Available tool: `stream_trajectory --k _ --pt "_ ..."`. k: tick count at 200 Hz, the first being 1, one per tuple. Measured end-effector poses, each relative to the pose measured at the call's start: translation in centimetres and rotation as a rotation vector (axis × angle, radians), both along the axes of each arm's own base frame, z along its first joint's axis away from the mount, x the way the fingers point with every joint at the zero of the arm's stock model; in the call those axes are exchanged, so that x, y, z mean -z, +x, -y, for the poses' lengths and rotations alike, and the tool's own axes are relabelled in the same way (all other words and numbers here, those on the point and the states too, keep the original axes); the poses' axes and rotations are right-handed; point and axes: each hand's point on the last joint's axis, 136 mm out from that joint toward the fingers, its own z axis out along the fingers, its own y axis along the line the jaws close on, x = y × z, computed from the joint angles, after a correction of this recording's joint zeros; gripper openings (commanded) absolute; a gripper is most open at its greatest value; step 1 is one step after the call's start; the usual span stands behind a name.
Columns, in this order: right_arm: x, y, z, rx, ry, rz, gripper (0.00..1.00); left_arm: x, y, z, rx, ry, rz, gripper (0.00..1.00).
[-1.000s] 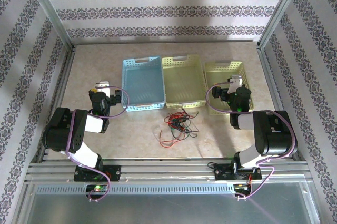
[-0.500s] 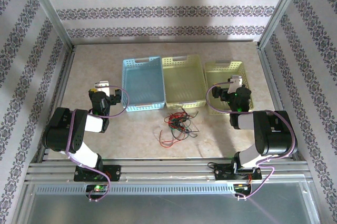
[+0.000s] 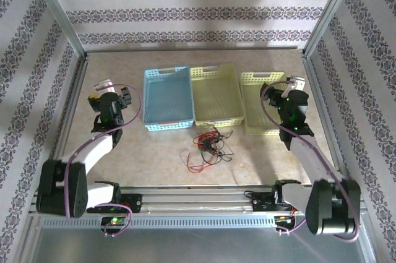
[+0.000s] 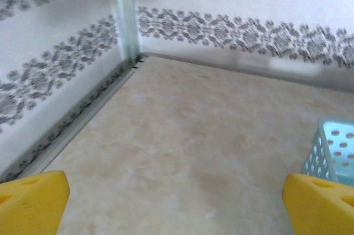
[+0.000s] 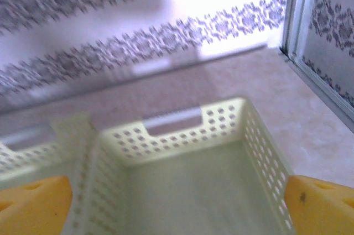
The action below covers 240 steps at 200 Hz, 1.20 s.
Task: Untangle the cables
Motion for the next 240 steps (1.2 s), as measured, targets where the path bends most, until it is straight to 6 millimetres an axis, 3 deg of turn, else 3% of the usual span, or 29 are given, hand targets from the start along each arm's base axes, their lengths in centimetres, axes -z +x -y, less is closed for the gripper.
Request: stream_trajectory --k 9,22,37,54,81,107,133,157,221,240 --pt "-0.4 -1.0 -1.8 -0.046 0.024 -0.014 0.98 0.0 -0.8 0.2 -0.02 -0.02 -0.026 0.99" --pt "0.2 -2.8 -6.2 -0.176 0.036 -0.077 0.98 0.0 -1.5 2.2 -0.004 -0.036 -0.072 0.99" --pt "1.7 -5.3 -11.6 -0.347 0.015 -0.172 0.98 0.2 -2.2 7.5 0.115 -0.043 -0.113 0.99" --pt "3.5 -8.7 -16.3 -0.521 -0.016 -0.281 0.85 1.2 -3.9 15.0 0.33 -0.052 -0.16 0.99" --pt "5.6 -11.8 -19.2 -0.622 -0.032 -0.432 0.61 4.2 -7.4 24.3 0.653 -0.078 -0.278 0.99" --pt "7.3 -12.6 -20.2 -0.628 -0.036 -0.545 0.55 7.9 -10.6 29.6 0.873 -0.123 -0.427 0.99" --pt "8.1 -12.6 -21.0 -0.619 -0.041 -0.626 0.56 10.0 -13.9 32.8 1.036 -0.146 -0.534 0.99" --pt "8.4 -12.2 -21.2 -0.6 -0.051 -0.674 0.56 10.6 -15.9 34.5 1.127 -0.146 -0.59 0.99" --pt "11.1 -12.9 -20.5 -0.539 -0.104 -0.803 0.55 9.3 -15.2 37.2 1.202 -0.126 -0.569 0.99" --pt "11.3 -12.8 -20.6 -0.536 -0.112 -0.816 0.47 9.8 -14.7 37.8 1.206 -0.105 -0.582 0.99"
